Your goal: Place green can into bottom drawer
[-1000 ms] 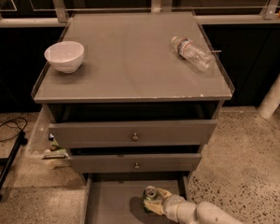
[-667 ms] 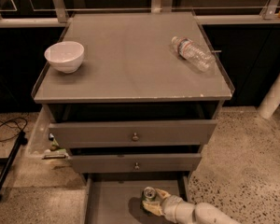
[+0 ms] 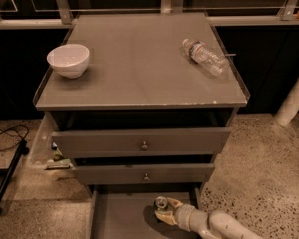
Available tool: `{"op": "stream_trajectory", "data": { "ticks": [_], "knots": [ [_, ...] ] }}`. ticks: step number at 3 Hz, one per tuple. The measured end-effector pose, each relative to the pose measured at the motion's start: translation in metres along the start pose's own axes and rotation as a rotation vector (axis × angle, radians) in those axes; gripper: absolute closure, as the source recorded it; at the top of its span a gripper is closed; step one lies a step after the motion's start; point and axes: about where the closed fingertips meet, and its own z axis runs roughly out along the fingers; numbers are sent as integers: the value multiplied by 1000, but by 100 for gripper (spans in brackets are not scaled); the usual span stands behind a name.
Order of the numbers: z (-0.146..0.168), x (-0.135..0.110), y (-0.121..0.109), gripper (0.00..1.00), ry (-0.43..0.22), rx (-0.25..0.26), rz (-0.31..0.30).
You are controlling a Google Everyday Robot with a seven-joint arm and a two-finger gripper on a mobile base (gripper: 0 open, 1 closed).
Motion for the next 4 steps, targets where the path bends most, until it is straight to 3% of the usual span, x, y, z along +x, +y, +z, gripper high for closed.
{"op": "stream_trajectory", "data": {
  "ticks": [2, 3, 4],
  "knots": [
    [9, 11, -50, 100, -14, -55, -82],
    [15, 13, -56, 100, -7, -37, -136],
    [21, 19, -45, 100, 11, 1, -193]
  ]
}}
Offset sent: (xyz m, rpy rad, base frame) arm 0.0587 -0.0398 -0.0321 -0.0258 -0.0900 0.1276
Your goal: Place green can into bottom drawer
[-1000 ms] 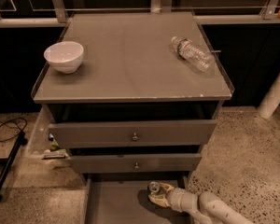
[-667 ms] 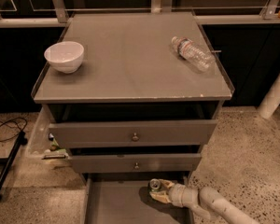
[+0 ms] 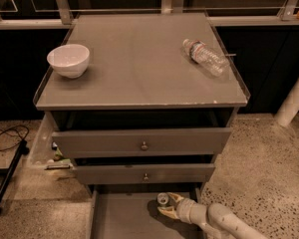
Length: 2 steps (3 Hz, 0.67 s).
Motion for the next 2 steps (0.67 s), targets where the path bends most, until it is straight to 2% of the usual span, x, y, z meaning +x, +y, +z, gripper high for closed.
{"op": "stream_trajectory", "data": {
  "ticks": [1, 2],
  "knots": [
    [4, 4, 20, 100, 29, 29, -50],
    [10, 17, 42, 100, 55, 15, -37]
  ]
}}
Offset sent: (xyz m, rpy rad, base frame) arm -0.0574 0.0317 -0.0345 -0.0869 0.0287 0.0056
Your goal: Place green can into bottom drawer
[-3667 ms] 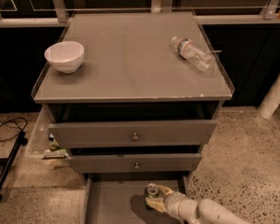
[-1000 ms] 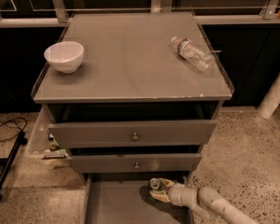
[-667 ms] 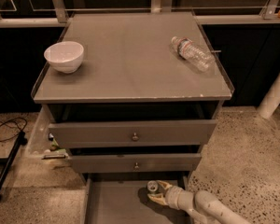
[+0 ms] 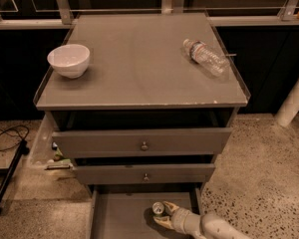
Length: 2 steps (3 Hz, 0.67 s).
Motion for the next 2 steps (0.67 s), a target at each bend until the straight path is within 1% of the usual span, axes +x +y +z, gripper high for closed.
{"op": "stream_trajectory", "data": {
  "ticks": [1, 2],
  "knots": [
    [9, 16, 12, 100, 13, -23, 56],
    [19, 29, 17, 100, 26, -28, 103]
  ]
}}
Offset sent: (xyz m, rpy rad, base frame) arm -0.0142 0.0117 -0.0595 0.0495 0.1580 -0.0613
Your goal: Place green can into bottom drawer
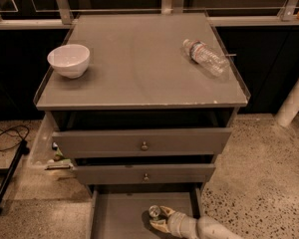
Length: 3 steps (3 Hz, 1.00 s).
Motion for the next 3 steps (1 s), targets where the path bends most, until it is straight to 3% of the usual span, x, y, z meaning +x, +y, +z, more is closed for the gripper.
{"op": "stream_trajectory", "data": {
  "ticks": [3],
  "knots": [
    [-2, -3, 0, 34, 0, 0, 0]
  ]
}}
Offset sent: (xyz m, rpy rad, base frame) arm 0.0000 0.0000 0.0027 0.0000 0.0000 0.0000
